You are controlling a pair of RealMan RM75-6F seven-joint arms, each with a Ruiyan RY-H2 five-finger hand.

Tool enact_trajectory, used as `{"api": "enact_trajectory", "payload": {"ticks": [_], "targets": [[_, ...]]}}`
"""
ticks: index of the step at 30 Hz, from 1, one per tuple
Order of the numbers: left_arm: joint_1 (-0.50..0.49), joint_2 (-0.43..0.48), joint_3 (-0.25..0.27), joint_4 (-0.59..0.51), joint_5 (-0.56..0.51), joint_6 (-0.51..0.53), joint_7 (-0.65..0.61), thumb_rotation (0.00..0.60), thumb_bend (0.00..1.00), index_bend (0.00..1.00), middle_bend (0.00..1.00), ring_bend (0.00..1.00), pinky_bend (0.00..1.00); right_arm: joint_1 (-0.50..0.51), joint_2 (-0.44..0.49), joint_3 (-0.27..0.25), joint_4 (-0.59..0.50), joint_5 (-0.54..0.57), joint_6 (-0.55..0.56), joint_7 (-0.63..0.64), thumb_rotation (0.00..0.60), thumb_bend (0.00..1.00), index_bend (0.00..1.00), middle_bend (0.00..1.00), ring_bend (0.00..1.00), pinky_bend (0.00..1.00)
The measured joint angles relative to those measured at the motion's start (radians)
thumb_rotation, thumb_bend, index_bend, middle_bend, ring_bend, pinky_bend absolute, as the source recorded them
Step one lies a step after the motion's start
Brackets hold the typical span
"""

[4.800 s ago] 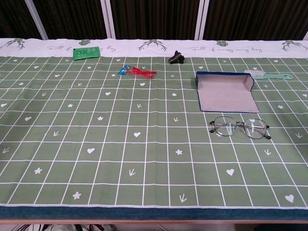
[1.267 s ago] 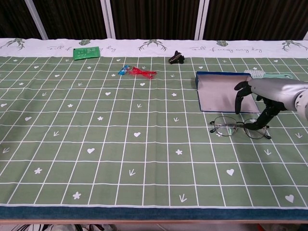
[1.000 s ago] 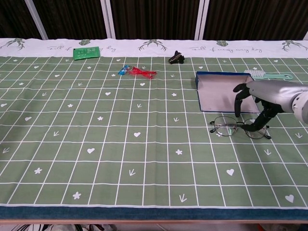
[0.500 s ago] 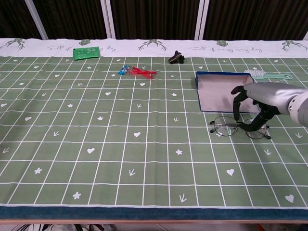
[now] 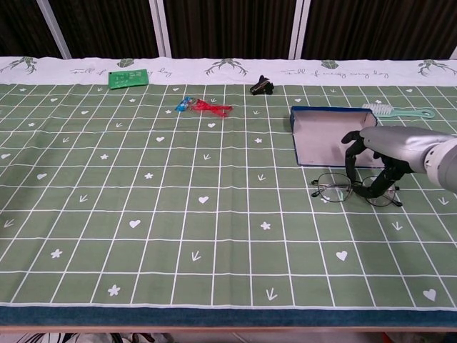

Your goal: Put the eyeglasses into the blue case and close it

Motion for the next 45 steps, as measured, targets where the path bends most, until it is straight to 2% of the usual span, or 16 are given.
{"api": "enact_trajectory", "payload": {"ticks": [21,45], "targets": [[0.000,0.000,0.001,-0.002,-0.003,-0.003,0.004,0.600,0.32,0.09,0.00,0.00,0.00,0.007,0.004,-0.002,0.009,0.007,0.001,0.014,0.600,0.44,0.57,0.09,0.10,0.21],[-0.001,0.000,0.001,-0.003,-0.003,-0.004,0.002,0.600,0.32,0.09,0.00,0.00,0.00,0.025,0.006,-0.001,-0.004,0.040,0.006,-0.008,0.600,0.48,0.60,0.09,0.10,0.21]]}}
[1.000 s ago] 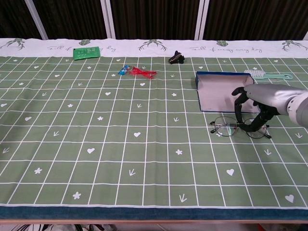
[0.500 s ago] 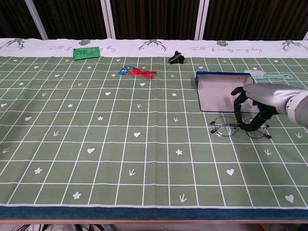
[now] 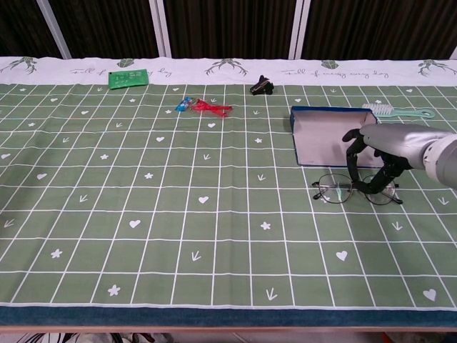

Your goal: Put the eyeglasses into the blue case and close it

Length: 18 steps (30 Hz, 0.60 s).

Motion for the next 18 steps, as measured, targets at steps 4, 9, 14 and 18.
{"api": "enact_trajectory", "payload": {"ticks": [4,9,14,18], "targets": [[0.000,0.000,0.000,0.000,0.000,0.000,0.001,0.600,0.32,0.09,0.00,0.00,0.00,0.002,0.004,0.002,-0.007,-0.002,0.003,0.001,0.600,0.48,0.60,0.09,0.10,0.21],[0.000,0.000,0.000,-0.001,0.001,0.000,0.000,0.600,0.32,0.09,0.00,0.00,0.00,0.006,0.014,0.008,-0.022,-0.008,0.006,0.004,0.600,0.48,0.60,0.09,0.10,0.21],[0.000,0.001,0.000,-0.001,0.000,0.000,-0.001,0.600,0.32,0.09,0.00,0.00,0.00,0.018,0.030,0.023,-0.033,-0.010,-0.001,0.007,0.600,0.48,0.60,0.09,0.10,0.21],[0.000,0.000,-0.001,0.000,-0.002,0.001,-0.001,0.600,0.32,0.09,0.00,0.00,0.00,0.034,0.039,0.046,-0.032,-0.003,-0.010,0.008,0.600,0.48,0.61,0.08,0.10,0.18]]}}
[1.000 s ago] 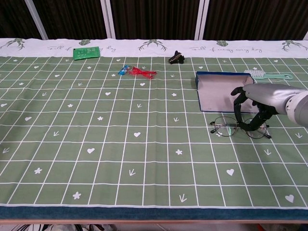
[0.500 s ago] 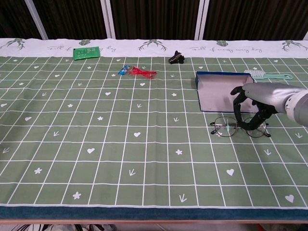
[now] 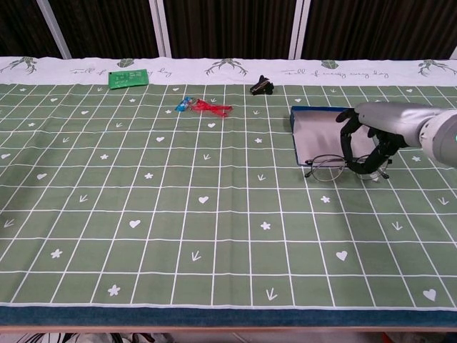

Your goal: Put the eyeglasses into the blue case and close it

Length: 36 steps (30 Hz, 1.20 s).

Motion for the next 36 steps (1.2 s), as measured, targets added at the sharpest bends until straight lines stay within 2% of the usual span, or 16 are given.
{"api": "enact_trajectory", "payload": {"ticks": [17,36], "targets": [[0.001,-0.002,-0.004,-0.001,-0.007,0.004,0.003,0.600,0.32,0.09,0.00,0.00,0.00,0.107,-0.014,0.109,0.136,0.067,-0.025,-0.014,0.600,0.48,0.62,0.08,0.10,0.17],[0.003,-0.005,-0.008,0.001,-0.013,0.007,0.005,0.600,0.32,0.09,0.00,0.00,0.00,0.177,-0.094,0.100,0.380,0.133,-0.140,-0.002,0.600,0.48,0.62,0.08,0.10,0.17]]}}
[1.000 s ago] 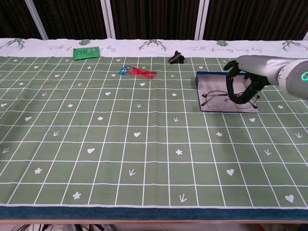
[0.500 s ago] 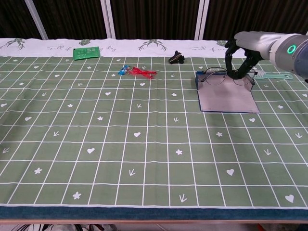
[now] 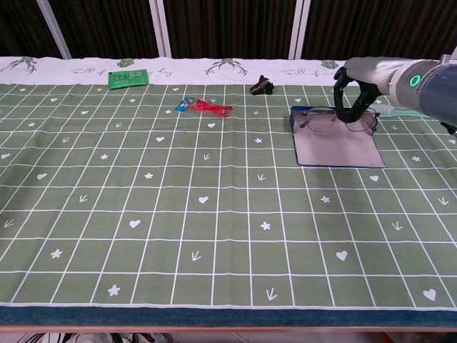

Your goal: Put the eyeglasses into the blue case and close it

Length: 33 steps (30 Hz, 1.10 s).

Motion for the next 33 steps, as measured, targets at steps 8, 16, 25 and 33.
{"api": "enact_trajectory", "payload": {"ticks": [8,16,25,33], "targets": [[0.000,0.000,-0.002,-0.001,-0.003,0.000,-0.001,0.600,0.32,0.09,0.00,0.00,0.00,0.016,-0.040,-0.003,0.101,0.025,-0.041,0.016,0.600,0.48,0.62,0.08,0.10,0.17],[0.000,0.000,-0.001,0.000,-0.002,0.000,0.000,0.600,0.32,0.09,0.00,0.00,0.00,0.027,-0.070,-0.005,0.163,0.036,-0.067,0.028,0.600,0.48,0.62,0.08,0.10,0.17],[0.001,0.001,-0.002,0.000,-0.003,-0.001,-0.001,0.600,0.32,0.09,0.00,0.00,0.00,0.041,-0.091,-0.001,0.197,0.033,-0.082,0.032,0.600,0.48,0.62,0.08,0.10,0.17],[0.001,0.002,-0.001,0.000,-0.002,-0.001,-0.004,0.600,0.32,0.09,0.00,0.00,0.00,0.053,-0.105,0.004,0.222,0.039,-0.097,0.031,0.600,0.48,0.62,0.08,0.10,0.17]]}}
